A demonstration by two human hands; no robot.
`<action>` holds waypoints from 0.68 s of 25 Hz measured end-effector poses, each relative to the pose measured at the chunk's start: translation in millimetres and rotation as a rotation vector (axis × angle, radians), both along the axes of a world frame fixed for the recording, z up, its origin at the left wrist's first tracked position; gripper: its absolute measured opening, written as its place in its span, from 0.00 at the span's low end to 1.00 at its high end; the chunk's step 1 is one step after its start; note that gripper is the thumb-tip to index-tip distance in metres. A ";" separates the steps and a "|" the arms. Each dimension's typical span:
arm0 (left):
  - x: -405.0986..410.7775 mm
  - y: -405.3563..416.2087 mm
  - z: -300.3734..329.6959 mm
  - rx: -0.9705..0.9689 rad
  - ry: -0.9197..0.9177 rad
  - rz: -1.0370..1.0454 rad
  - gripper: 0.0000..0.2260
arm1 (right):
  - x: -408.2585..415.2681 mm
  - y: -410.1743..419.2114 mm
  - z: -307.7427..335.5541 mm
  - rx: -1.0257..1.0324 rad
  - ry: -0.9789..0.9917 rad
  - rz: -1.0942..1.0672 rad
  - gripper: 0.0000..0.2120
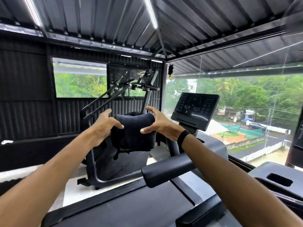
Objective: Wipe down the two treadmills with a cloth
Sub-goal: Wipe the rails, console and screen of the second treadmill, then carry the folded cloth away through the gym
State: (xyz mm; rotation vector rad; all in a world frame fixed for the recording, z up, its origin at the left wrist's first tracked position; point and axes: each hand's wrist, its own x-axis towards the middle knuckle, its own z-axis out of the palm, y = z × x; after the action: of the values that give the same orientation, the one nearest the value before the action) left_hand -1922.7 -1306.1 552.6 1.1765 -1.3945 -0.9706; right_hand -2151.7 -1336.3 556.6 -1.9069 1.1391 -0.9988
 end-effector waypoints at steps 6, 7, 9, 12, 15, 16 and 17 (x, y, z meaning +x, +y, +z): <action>42.5 12.0 -17.7 -0.080 -0.460 0.194 0.33 | 61.6 -25.9 -10.0 -0.269 0.530 0.087 0.50; 50.3 13.1 -20.3 -0.078 -0.508 0.251 0.34 | 74.1 -29.6 -12.1 -0.296 0.574 0.124 0.49; 66.5 19.7 -26.6 -0.074 -0.622 0.368 0.31 | 96.3 -37.8 -18.6 -0.375 0.606 0.188 0.40; 91.9 41.7 -43.4 -0.063 -0.771 0.508 0.21 | 127.2 -43.3 -34.6 -0.514 0.609 0.244 0.19; 122.7 84.6 -73.5 0.041 -0.844 0.638 0.13 | 168.5 -30.9 -57.3 -0.554 0.667 0.381 0.13; 132.7 104.9 -85.0 0.086 -0.866 0.687 0.12 | 185.3 -22.6 -67.1 -0.559 0.675 0.450 0.13; 140.5 124.9 -94.4 0.129 -0.888 0.733 0.10 | 200.7 -12.6 -75.8 -0.567 0.670 0.510 0.14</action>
State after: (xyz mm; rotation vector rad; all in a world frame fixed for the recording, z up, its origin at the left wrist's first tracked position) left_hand -1782.2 -1181.2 458.3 2.1560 -1.3465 0.0250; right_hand -1951.0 -1348.9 480.8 -2.9337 0.6390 -0.4104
